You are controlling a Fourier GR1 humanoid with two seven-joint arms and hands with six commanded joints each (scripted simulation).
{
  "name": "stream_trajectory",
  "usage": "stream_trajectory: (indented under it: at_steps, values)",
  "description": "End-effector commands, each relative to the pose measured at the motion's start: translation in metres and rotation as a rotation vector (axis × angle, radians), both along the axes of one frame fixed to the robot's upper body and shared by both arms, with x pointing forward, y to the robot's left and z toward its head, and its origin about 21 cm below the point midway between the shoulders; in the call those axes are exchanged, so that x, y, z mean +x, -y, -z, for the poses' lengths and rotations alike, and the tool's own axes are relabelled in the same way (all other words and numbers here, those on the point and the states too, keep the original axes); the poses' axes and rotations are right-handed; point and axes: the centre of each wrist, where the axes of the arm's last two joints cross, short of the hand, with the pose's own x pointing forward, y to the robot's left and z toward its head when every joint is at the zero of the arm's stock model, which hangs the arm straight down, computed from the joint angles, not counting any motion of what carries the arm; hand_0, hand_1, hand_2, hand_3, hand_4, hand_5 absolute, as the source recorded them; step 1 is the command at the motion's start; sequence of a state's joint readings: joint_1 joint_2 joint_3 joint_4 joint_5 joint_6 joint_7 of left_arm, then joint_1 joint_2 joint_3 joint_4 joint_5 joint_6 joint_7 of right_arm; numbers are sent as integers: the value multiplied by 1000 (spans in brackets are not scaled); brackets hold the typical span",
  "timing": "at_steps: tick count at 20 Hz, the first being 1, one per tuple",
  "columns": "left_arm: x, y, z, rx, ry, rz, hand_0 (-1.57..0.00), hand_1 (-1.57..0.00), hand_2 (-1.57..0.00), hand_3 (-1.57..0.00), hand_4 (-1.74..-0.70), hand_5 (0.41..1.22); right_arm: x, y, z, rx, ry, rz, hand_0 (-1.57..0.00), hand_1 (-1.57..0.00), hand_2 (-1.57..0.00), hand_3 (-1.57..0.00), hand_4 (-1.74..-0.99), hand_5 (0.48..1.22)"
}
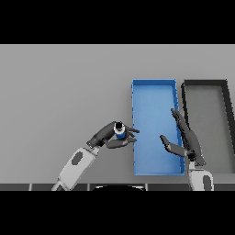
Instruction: Pick up the blue pipe and place it into the blue bin.
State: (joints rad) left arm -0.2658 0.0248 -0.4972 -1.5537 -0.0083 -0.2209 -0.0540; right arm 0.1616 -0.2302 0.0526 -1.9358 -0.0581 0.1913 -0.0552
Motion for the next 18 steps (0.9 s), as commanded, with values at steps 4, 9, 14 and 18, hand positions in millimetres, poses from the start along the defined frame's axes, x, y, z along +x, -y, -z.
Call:
stream_trajectory:
  at_steps: [4,9,14,18]
  values:
    - [-3,2,-1,3,-1,0,-1571,-1571,-1571,-1571,-1467,1221,14,-8,-53,-15,-9,-254,1,-14,-111,0,-1237,577]
    - [-2,-1,-1,21,1,-10,-1571,-1571,-1571,-1571,-1467,1221,26,-38,-96,-151,9,-452,1,-4,-81,1,-1281,558]
    - [2,-1,0,25,0,0,-1571,-1571,-1571,-1571,-1467,1221,38,-75,-113,-214,23,-598,1,-1,-42,1,-1300,560]
    - [4,-5,1,8,9,6,-1571,-1571,-1571,-1571,-1464,1221,48,-100,-118,-239,30,-696,1,0,-48,1,-1253,554]
